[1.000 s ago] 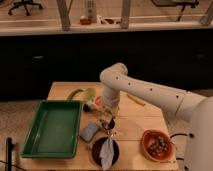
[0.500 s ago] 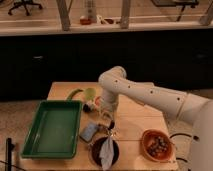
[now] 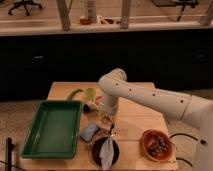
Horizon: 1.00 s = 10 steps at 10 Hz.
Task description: Place eraser in metal cup
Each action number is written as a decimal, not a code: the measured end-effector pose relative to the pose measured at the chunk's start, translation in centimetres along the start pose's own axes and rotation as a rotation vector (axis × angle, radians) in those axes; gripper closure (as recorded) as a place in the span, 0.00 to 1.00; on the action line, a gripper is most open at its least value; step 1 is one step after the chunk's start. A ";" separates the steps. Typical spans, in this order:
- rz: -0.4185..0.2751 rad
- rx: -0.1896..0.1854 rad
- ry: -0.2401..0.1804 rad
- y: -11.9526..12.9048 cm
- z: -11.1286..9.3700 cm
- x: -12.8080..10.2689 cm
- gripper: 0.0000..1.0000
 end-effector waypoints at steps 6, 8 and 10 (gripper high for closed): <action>-0.016 -0.015 -0.011 0.9 -0.4 -0.3 0.26; -0.019 -0.017 -0.011 1.0 -0.5 -0.4 0.20; -0.025 -0.018 -0.010 1.1 -0.5 -0.5 0.20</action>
